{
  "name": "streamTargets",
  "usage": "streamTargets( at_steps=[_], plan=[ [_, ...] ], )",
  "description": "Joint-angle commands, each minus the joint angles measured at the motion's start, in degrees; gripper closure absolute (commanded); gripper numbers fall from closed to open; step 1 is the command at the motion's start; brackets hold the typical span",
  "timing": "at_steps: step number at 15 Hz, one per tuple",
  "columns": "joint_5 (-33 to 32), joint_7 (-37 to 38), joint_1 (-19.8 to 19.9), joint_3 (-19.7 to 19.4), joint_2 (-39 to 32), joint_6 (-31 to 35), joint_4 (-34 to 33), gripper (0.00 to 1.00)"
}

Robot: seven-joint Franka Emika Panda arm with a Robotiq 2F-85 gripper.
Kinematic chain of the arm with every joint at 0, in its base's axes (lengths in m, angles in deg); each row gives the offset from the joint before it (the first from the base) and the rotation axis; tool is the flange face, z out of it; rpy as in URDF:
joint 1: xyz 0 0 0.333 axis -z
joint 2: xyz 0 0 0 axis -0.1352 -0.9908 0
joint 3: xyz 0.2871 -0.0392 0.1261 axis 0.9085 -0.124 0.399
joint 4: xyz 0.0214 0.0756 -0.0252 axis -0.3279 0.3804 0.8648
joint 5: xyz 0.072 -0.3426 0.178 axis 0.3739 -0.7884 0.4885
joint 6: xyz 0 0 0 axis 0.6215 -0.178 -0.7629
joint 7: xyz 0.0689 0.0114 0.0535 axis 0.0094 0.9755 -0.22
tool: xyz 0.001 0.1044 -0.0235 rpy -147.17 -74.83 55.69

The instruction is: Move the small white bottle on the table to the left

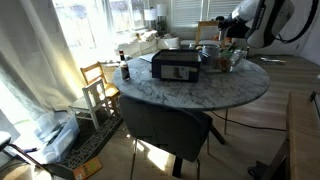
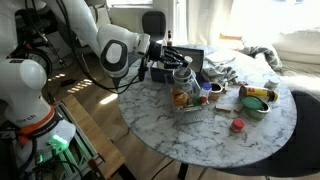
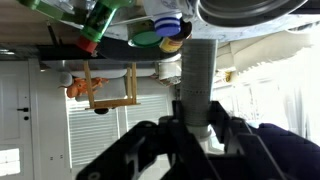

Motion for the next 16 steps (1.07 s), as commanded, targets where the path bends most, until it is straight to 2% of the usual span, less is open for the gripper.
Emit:
streamTargets(
  at_steps=[1, 2, 6, 7, 13, 16],
  plan=[
    [8.92, -11.00, 1.47, 4.05, 5.47, 0.10, -0.09, 0.92],
    [11.45, -12.83, 0.89, 5.16, 3.69, 0.77, 0.09, 0.92],
    [28.69, -27.26, -4.59, 12.34, -0.59, 1.14, 1.54, 0.92],
    [27.05, -22.54, -9.05, 10.39, -5.98, -0.64, 2.94, 0.92],
    [40.30, -26.15, -22.54, 16.72, -15.22, -1.28, 6.73, 0.92],
    [46.97, -27.19, -27.50, 20.02, -19.81, -3.02, 7.40, 0.92]
  ],
)
